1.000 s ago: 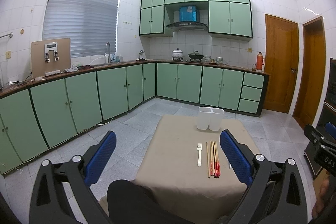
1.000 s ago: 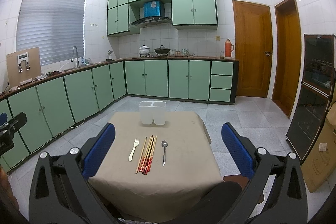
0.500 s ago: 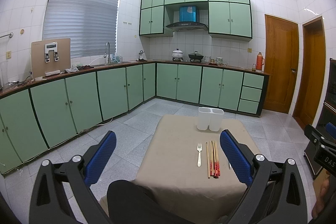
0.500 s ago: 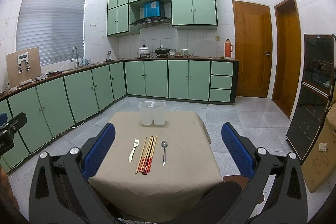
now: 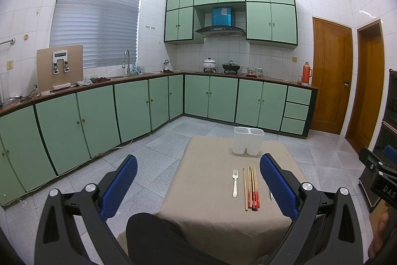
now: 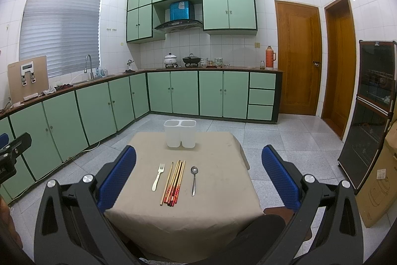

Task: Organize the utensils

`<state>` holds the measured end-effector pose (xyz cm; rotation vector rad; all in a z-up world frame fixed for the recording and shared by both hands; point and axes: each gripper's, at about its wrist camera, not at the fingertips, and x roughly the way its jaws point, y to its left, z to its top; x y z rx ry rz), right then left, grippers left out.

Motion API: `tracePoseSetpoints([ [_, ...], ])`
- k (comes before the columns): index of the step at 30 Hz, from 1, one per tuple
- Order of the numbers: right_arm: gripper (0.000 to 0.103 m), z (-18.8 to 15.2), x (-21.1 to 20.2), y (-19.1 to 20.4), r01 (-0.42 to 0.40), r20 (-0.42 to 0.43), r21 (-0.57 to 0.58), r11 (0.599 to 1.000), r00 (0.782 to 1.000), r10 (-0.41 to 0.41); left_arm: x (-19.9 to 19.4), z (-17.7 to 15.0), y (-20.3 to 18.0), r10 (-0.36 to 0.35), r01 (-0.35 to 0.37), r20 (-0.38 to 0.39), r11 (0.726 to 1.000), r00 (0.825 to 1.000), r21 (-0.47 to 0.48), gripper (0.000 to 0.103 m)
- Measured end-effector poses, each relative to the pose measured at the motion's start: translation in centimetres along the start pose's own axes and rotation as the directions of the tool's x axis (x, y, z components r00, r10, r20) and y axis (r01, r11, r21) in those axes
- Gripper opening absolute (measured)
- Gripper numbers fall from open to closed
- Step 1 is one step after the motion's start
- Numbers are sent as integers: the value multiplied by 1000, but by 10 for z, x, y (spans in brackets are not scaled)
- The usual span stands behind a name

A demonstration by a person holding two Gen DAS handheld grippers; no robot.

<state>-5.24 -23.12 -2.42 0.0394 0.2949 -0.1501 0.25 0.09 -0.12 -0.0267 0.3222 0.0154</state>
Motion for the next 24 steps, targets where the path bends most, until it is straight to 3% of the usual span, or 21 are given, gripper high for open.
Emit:
tracePoseSetpoints([
  [15,98,-1,2,0,-2,-7,0,1000,1000,2,2,1,-2,-5,4,-12,1000,1000,-9,97],
  [19,98,-4,18,1,-3,-37,-16,1000,999,2,35,-9,-6,-63,63,-100,998,993,-2,97],
  [24,98,-12,73,0,-31,-152,-27,999,988,27,98,-25,-18,-147,159,-228,987,963,34,97],
])
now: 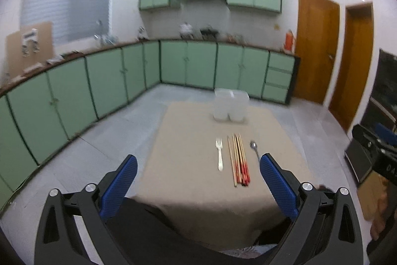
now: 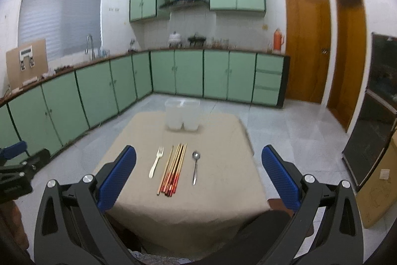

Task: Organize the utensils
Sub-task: 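Grasp the white fork with the left tool while the right tool grasps the silver spoon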

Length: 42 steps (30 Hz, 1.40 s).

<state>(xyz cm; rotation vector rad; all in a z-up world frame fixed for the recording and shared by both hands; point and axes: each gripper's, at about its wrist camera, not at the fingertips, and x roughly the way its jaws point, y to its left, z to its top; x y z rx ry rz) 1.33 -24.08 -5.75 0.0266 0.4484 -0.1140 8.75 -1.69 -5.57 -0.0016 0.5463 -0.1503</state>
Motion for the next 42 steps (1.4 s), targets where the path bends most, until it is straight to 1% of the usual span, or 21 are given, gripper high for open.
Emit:
tracePoseSetpoints([
  [3,97,-4,50,-2,-21,-89,3,1000,996,21,57,1,2,-69,69,-90,998,994,-2,97],
  [4,95,-5,65,-1,-27,-116,4,1000,993,28,71,1,4,-82,82,-109,997,991,-8,96],
  [6,83,-11,106,-2,-54,-200,20,998,978,57,113,3,5,-112,110,-161,994,981,-17,92],
  [7,69,-15,125,-3,-69,-242,33,997,967,74,126,3,5,-112,111,-177,994,978,-14,87],
  [8,61,-20,149,-4,-86,-295,51,995,950,97,149,3,6,-115,116,-210,993,971,-9,85],
  [11,59,-33,211,-9,-121,-401,96,988,904,149,202,1,4,-134,138,-262,990,956,-2,79],
  [13,57,-41,244,-4,-117,-444,70,991,886,136,238,-3,1,-154,162,-297,987,942,0,77],
  [15,49,-50,276,0,-136,-484,68,988,862,152,269,-5,-4,-183,191,-332,982,926,-7,75],
  [16,46,-52,288,1,-142,-501,70,987,851,158,286,-7,-8,-186,196,-353,981,917,-6,72],
  [18,41,-54,314,1,-147,-532,70,987,831,162,319,-11,-16,-190,207,-392,978,900,1,71],
  [19,41,-54,329,1,-150,-550,77,986,818,167,330,-12,-21,-188,207,-407,978,894,5,70],
  [22,41,-59,361,-1,-151,-581,98,984,794,180,371,-19,-31,-186,216,-470,976,863,12,69],
  [23,41,-59,373,-4,-151,-595,101,983,783,181,379,-20,-35,-178,214,-484,977,857,19,69],
  [26,41,-60,391,-4,-153,-618,96,983,765,180,403,-21,-40,-179,221,-525,975,832,19,64],
  [30,39,-62,406,-5,-158,-638,95,983,749,182,418,-20,-42,-163,215,-544,976,823,32,64],
  [36,37,-57,411,-6,-177,-628,75,981,756,184,415,-18,-46,-136,205,-523,976,842,76,63],
  [38,27,-55,413,-4,-177,-626,57,983,761,173,419,-17,-48,-117,192,-509,976,853,99,53],
  [39,24,-54,413,-5,-178,-625,53,983,761,171,419,-17,-49,-116,194,-502,975,857,105,43],
  [40,24,-53,415,-7,-180,-626,56,982,760,174,419,-17,-49,-127,203,-499,974,857,101,33],
  [41,24,-52,414,-7,-182,-627,57,982,759,177,417,-17,-48,-145,216,-498,972,855,88,29],
  [42,24,-51,414,-8,-184,-627,54,981,759,177,416,-16,-47,-157,226,-499,971,852,81,20],
])
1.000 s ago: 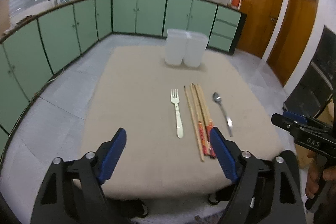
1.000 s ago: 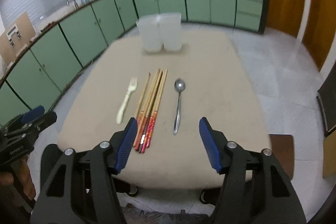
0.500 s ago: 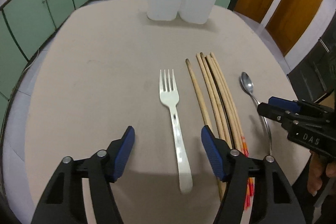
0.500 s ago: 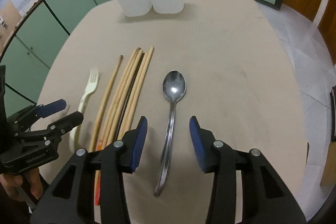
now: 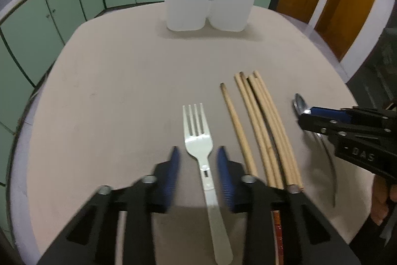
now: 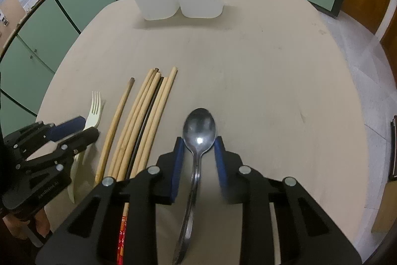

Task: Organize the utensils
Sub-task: 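Grasp the white fork with the left tool while the right tool grasps the silver spoon, then carry the fork into the white utensil holder with the left tool while the right lifts the spoon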

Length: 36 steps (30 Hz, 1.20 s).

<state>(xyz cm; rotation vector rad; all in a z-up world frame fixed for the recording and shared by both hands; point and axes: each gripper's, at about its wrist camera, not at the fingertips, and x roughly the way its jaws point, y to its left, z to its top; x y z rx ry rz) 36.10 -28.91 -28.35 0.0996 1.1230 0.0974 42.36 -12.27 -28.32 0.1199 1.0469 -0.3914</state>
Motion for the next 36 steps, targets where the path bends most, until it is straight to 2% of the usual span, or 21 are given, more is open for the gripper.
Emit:
tracePoseSetpoints([
  [3,24,5,0,-1,1,2,-8,1000,1000,-1,-2,-1,1,-45,45,4,999,999,-4,8],
  [6,24,7,-4,-2,2,18,-10,1000,1000,-2,-6,0,1,-47,46,17,999,999,7,8],
  [10,23,11,-18,2,-2,50,-23,1000,999,3,-21,8,1,-48,47,76,999,996,13,8],
  [12,22,12,-24,4,0,71,-31,1000,997,2,-33,12,3,-52,51,115,999,992,8,8],
  [13,17,14,-29,4,-3,88,-36,999,996,6,-40,15,4,-49,49,138,999,989,2,8],
  [16,17,20,-40,6,-6,123,-47,999,992,12,-58,24,9,-57,60,198,998,979,-6,8],
  [18,17,25,-41,6,1,118,-54,999,993,5,-60,33,8,-59,62,217,998,974,-6,8],
  [22,20,24,-37,1,0,92,-37,999,996,3,-58,33,8,-46,47,181,999,982,0,8],
  [26,20,15,-24,1,5,58,-32,999,998,-3,-20,24,6,-10,8,67,1000,998,18,9],
  [30,23,10,-10,2,-6,17,-37,999,1000,6,2,19,11,3,-3,-4,1000,1000,12,9],
  [31,29,10,-7,2,-7,9,-40,999,1000,8,2,19,10,7,-7,-2,1000,1000,15,13],
  [32,31,11,-5,3,-7,7,-44,999,1000,8,1,22,9,12,-12,0,1000,1000,22,17],
  [34,31,14,-2,5,-10,3,-51,999,1000,10,0,26,4,13,-13,3,999,1000,40,30],
  [36,35,16,1,6,-10,-1,-53,999,1000,10,1,33,-1,17,-17,8,997,1000,71,37],
])
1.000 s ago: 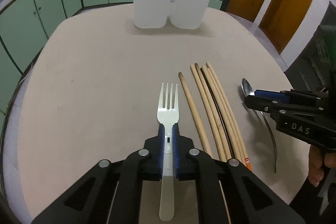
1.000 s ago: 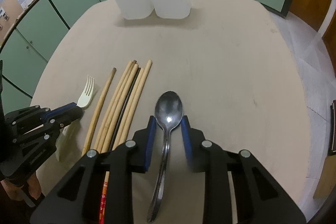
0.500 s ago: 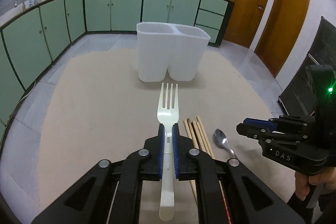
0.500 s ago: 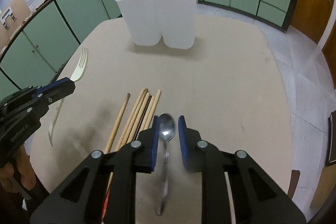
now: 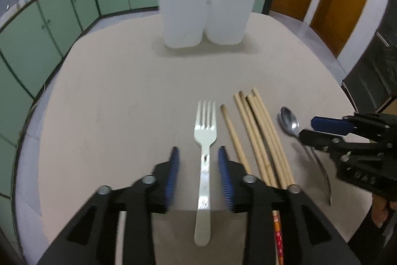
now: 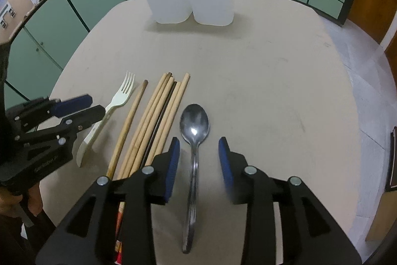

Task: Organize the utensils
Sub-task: 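Carry the fork into the white utensil holder with the left tool while the right lifts the spoon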

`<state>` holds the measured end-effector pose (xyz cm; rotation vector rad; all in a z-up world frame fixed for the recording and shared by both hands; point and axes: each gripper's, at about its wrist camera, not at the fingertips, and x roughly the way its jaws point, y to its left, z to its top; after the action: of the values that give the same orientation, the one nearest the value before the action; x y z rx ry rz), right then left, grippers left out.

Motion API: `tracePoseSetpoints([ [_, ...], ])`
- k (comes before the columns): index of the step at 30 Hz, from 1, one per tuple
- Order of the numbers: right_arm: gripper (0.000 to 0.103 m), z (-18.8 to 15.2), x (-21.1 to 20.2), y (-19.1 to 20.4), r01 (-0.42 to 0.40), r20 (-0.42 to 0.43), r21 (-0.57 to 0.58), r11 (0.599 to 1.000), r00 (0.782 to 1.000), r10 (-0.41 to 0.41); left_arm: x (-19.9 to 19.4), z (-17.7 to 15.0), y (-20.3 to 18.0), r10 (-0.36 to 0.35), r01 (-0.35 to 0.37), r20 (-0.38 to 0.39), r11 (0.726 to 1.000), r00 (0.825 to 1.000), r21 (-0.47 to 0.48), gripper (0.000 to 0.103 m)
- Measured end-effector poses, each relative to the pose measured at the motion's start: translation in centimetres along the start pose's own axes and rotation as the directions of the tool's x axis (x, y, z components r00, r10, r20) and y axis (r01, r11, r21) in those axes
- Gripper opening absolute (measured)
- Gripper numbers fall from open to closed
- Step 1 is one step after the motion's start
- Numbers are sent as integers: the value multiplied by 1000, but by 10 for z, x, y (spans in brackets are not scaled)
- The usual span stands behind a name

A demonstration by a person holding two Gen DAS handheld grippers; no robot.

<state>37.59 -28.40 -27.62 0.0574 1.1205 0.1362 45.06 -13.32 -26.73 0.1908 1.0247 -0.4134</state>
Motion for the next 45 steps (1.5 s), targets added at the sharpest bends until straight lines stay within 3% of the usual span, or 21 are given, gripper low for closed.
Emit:
tracePoseSetpoints([
  [5,36,7,12,3,-1,-28,-19,1000,1000,1,17,15,-11,-5,8,-53,997,999,70,39],
  [11,36,17,26,8,12,-49,-47,999,999,-14,33,18,-7,-37,46,-101,995,994,87,38],
  [13,35,21,29,9,14,-56,-56,998,998,-17,33,18,-5,-46,54,-96,995,994,81,26],
  [14,29,23,29,9,17,-58,-61,998,998,-21,33,19,0,-61,68,-94,995,994,70,22],
  [16,28,24,29,10,16,-61,-65,998,998,-20,32,20,2,-87,92,-88,994,992,50,22],
  [22,28,27,19,10,11,-33,-73,997,999,-14,3,17,10,-87,86,27,996,996,39,22],
  [28,28,43,-11,12,14,77,-89,996,997,-7,-41,33,20,-85,89,213,996,973,-7,22],
  [32,28,74,-31,6,37,141,-85,996,990,-25,-69,76,28,-61,76,314,997,947,-35,22],
  [45,27,193,-105,11,116,314,-142,983,947,-66,-98,186,38,-29,67,455,995,890,-68,22],
])
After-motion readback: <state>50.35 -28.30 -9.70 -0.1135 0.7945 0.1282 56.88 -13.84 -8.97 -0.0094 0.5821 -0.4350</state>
